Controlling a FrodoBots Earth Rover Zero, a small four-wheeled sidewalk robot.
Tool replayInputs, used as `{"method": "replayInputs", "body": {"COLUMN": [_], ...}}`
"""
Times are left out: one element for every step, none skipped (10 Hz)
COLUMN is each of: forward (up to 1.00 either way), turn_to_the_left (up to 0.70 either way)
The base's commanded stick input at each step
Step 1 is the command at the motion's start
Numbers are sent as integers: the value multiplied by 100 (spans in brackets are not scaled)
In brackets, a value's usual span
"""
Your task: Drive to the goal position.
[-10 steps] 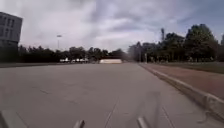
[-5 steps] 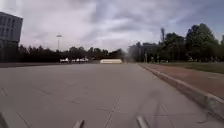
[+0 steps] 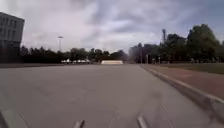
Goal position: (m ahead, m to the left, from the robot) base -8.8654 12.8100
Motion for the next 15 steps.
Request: {"method": "replayInputs", "body": {"forward": [100, 100, 100, 100, 100, 100, 100, 100, 100, 100, 100, 100, 100, 100, 100], "turn_to_the_left": [27, 27, 27, 27, 27, 27, 27, 27, 27, 27, 27, 27, 27, 27, 27]}}
